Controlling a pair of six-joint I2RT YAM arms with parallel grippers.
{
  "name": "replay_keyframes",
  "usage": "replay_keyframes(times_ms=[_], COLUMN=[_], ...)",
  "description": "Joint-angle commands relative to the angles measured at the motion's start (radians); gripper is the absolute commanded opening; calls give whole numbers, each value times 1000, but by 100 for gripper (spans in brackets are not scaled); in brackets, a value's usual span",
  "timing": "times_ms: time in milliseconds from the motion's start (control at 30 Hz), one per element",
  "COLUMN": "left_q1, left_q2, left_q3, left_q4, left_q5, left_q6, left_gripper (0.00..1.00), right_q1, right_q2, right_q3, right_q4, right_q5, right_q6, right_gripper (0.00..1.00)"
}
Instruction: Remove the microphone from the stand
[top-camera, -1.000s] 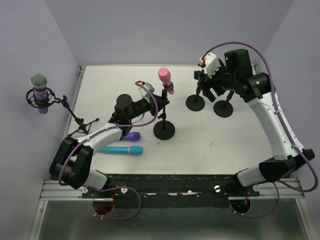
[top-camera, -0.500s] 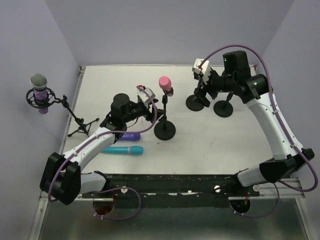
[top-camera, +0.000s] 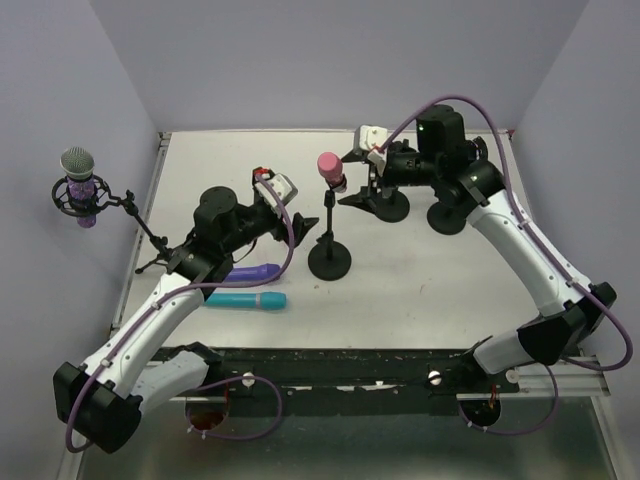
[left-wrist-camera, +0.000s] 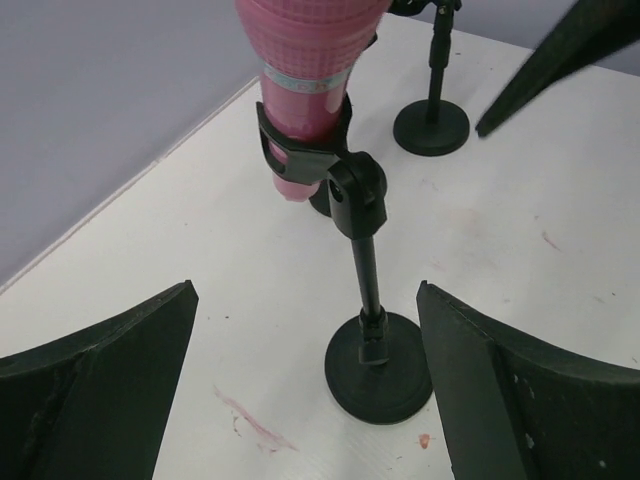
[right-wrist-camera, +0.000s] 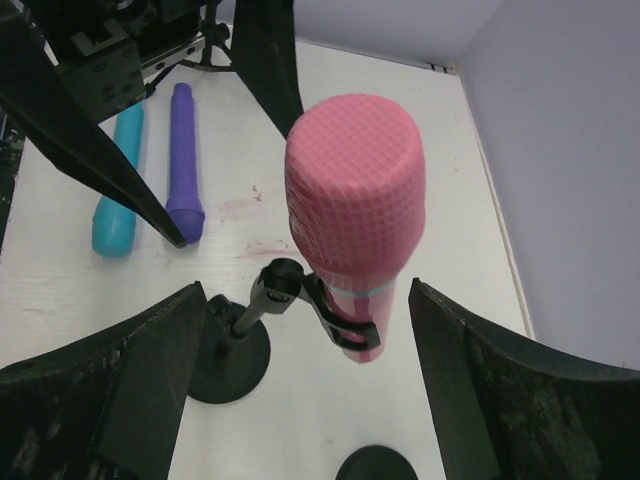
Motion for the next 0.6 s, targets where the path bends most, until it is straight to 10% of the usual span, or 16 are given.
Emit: replay_keyframes(times_ms=[0, 367, 567], left_q1=[-10, -27, -54], left_q2=[50, 153, 168], left_q3=[90, 164, 158], left_q4=[-70, 5, 22], left_q5=[-69, 15, 49], left_q6=[-1, 23, 35], left_gripper=[99, 84, 78], right_q1=[54, 71, 71], right_q2=[31, -29, -35], right_q3=[-91, -278, -281], right_q4=[228, 596, 632], right_q5=[21, 162, 202], right_q6=[13, 178, 256], right_gripper=[89, 70, 39])
